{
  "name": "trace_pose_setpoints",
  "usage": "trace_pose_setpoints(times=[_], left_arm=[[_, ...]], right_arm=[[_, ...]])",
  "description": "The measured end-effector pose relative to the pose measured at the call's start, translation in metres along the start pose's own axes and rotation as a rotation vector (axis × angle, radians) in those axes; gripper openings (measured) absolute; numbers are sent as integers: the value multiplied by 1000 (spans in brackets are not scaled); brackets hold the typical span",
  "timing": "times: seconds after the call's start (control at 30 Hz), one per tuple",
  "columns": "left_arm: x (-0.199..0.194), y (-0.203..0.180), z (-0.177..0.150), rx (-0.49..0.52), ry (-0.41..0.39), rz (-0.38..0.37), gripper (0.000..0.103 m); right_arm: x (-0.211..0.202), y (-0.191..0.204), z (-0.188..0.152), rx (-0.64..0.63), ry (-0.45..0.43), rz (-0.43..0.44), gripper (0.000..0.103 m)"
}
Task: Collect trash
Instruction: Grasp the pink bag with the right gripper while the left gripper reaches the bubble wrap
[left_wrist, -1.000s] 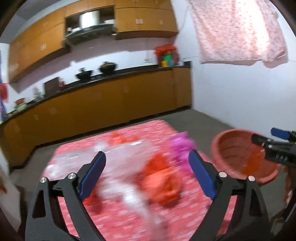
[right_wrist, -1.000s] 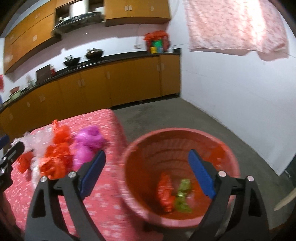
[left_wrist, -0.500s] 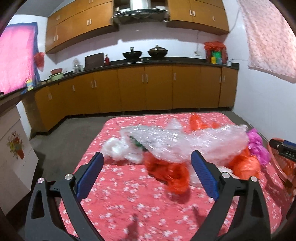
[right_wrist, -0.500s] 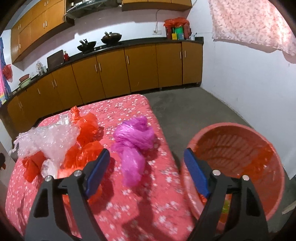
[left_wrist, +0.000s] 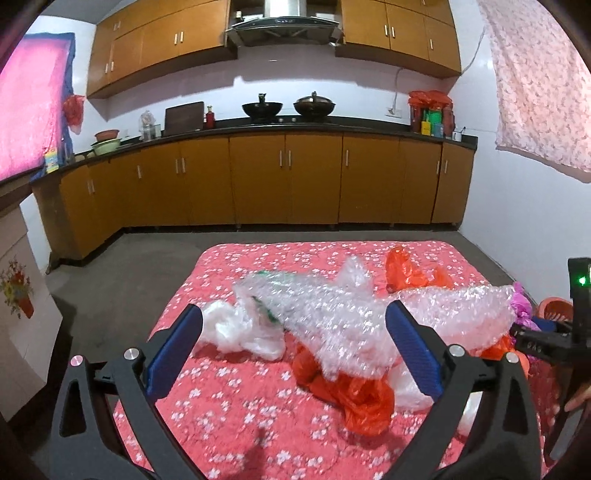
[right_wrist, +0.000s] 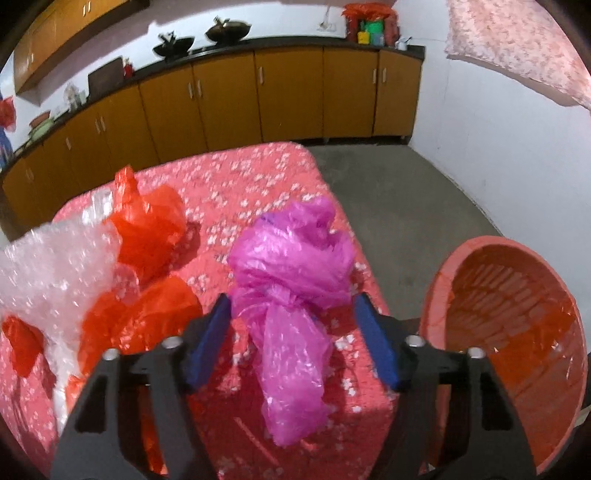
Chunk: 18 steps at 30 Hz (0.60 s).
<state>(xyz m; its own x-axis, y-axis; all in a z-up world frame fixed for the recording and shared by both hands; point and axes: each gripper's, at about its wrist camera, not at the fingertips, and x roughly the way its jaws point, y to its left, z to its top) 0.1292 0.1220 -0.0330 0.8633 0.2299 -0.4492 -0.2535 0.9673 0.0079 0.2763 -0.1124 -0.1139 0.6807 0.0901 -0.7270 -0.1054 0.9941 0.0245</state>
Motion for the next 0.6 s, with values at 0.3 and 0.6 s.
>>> trace_pose_setpoints(times=[0.3, 0.6], left_arm=[[29, -15, 2, 6, 92, -44, 99], [49, -11, -6, -32, 200, -89, 53]], right_arm=[[-5, -5, -5, 20, 6, 68, 33], [-14, -10, -11, 11, -6, 68, 29]])
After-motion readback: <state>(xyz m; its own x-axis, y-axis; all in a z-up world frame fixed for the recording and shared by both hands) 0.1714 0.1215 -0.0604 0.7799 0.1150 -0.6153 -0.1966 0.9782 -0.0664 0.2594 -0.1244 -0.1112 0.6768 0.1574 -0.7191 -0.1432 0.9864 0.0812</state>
